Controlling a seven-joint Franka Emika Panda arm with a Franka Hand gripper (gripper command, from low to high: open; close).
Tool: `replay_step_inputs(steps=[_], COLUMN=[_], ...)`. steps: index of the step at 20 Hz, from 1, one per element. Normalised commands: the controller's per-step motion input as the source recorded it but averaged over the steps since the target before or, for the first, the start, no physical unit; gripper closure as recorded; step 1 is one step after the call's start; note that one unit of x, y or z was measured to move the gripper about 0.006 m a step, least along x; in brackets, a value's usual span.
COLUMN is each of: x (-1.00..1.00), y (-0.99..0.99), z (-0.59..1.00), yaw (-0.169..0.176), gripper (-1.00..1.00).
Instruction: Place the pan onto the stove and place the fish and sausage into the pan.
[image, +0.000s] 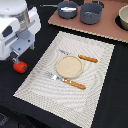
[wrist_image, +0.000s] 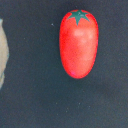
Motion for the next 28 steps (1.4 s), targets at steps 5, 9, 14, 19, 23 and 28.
replay_step_inputs(steps=[5,9,14,19,23,28], x=[-0.04,-0.01,-0.01,0.00,0.00,0.00], y=[-0.14,-0.14,-0.11,-0.08,-0.07,-0.04], z=[-0.41,-0.39,-0.42,-0.35,-0.28,-0.15], yaw=[0.000,0.000,0.000,0.000,0.000,0.000], gripper=[-1.00,-1.00,-1.00,-1.00,1.00,1.00])
